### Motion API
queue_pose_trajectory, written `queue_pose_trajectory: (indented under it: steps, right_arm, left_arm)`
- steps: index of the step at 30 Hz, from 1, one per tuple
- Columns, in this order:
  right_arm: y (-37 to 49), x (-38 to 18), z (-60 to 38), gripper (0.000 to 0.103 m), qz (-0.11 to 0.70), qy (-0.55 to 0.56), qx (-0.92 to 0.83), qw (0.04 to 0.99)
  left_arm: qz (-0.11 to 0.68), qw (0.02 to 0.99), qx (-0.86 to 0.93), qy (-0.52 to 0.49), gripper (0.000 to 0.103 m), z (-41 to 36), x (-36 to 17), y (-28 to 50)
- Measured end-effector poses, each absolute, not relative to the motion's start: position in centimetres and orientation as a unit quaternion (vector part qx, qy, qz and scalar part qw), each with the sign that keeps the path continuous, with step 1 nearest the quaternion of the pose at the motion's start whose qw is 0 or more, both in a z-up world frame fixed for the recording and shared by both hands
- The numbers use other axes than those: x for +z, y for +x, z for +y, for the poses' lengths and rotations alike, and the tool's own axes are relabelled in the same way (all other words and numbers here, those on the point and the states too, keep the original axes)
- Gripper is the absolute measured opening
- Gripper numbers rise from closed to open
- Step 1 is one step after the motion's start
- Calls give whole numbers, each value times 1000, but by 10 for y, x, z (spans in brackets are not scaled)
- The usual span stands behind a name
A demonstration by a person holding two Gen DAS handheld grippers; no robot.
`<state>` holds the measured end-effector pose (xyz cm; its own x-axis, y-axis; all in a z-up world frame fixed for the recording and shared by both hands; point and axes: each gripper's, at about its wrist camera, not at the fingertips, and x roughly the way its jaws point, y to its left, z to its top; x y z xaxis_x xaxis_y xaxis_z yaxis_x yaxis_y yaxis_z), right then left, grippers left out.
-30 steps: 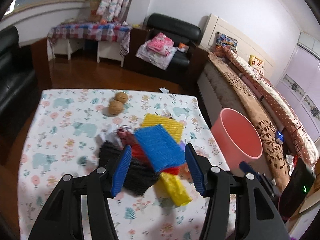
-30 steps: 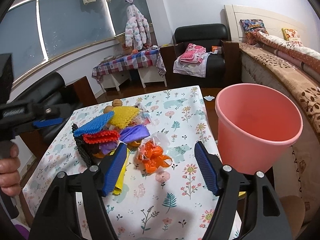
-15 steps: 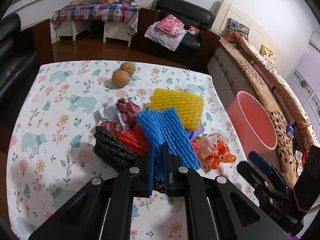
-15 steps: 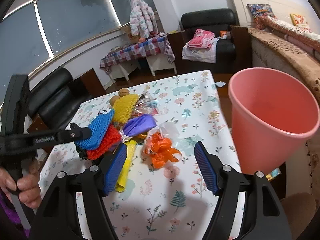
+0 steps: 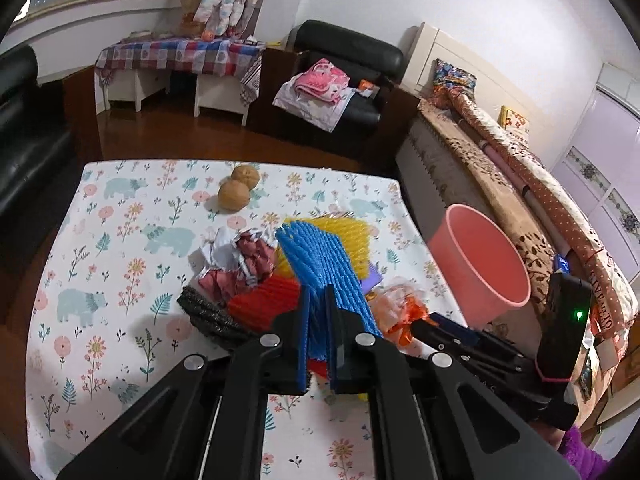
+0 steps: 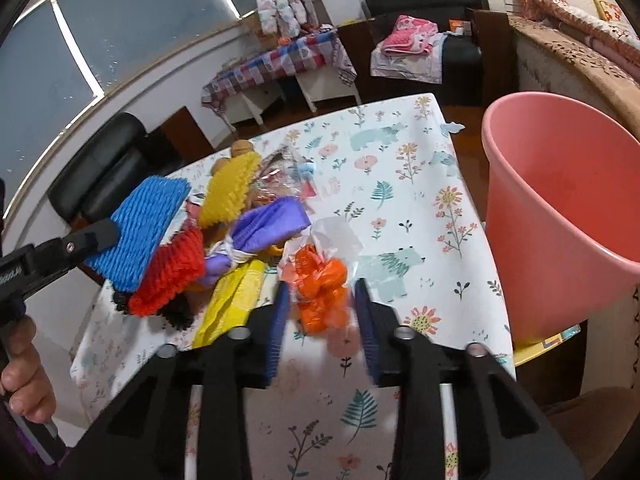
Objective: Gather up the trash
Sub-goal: 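Carry both items over the pink bucket and open both tools to drop them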
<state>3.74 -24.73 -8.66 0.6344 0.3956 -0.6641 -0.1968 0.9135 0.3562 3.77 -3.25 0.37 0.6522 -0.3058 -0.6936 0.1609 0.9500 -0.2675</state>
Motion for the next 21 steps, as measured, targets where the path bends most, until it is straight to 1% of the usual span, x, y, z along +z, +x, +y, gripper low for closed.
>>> queue_pose_trajectory:
  steps: [1,3,6,10,15,21]
  right_arm:
    - [35,-85,-248,22,390,127,164,897]
    - [31,-82,-253,17,383,135,167,898]
    - [25,-75,-265,16,365,151,163,904]
    - [16,-61,-283,15,335,169,154,914]
    - [5,-38,-315,15,291,175,107,935]
    - [4,-32,-370,15,269,193,17,943]
  left_arm:
    - [393,906,-131,-89,6,-34,6,37]
    - [386,909,-135,-85,6,-38,11,36]
    - [376,911,-146,-83,6,-46,17,37]
    - [370,911,-165,-79,6,-64,24,44]
    - [355,910,-205,-57,6,-105,35,55]
    - [350,901,-255,-34,6,-166,38,71]
